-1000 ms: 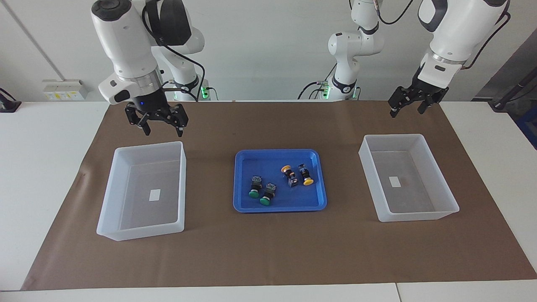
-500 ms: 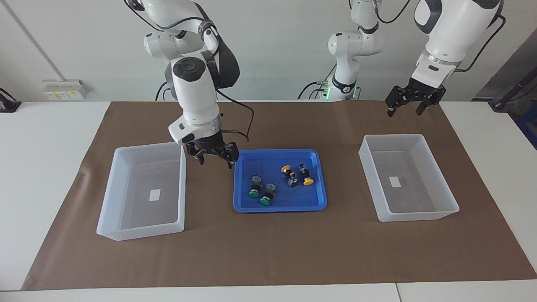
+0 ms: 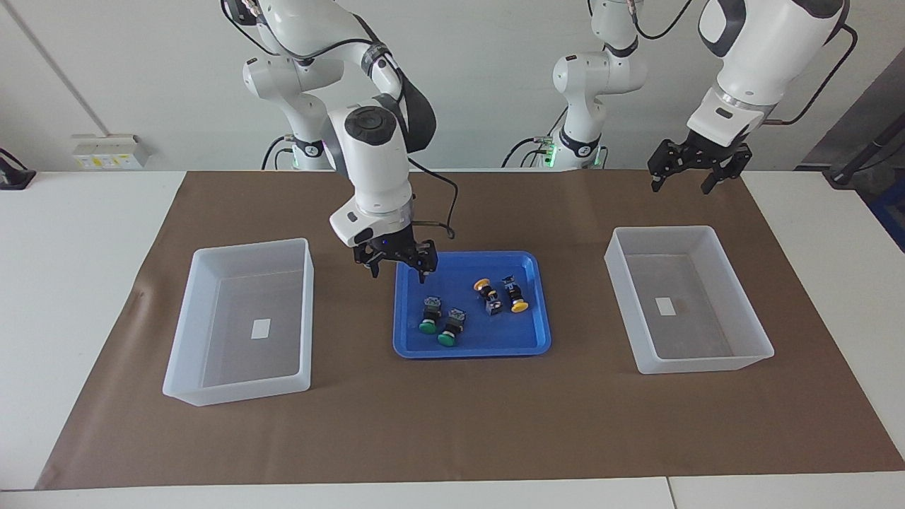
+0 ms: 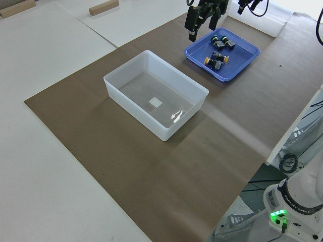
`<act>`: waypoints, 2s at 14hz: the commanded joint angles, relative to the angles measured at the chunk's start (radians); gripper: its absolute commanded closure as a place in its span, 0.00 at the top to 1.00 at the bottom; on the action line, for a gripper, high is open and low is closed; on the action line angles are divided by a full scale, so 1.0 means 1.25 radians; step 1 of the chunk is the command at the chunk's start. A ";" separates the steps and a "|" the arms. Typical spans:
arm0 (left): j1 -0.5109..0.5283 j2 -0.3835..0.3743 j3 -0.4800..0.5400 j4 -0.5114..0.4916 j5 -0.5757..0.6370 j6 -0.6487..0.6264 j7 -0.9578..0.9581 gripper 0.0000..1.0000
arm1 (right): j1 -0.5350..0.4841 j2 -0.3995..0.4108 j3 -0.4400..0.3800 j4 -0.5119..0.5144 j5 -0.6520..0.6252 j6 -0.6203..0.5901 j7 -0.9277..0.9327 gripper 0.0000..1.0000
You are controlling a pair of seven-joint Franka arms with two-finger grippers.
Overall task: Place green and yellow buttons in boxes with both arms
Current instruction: 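Reach the right gripper into the blue tray and grasp a green button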
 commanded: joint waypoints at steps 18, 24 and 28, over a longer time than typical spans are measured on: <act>-0.002 0.035 -0.001 0.052 0.017 -0.024 0.013 1.00 | 0.045 0.157 0.002 0.001 -0.084 0.180 0.061 0.81; -0.002 0.030 -0.001 0.043 0.017 -0.017 0.013 1.00 | 0.054 0.155 0.002 -0.062 -0.082 0.231 0.041 0.80; -0.002 0.029 -0.001 0.040 0.019 -0.016 0.013 1.00 | 0.055 0.149 0.002 -0.088 -0.082 0.256 0.043 0.70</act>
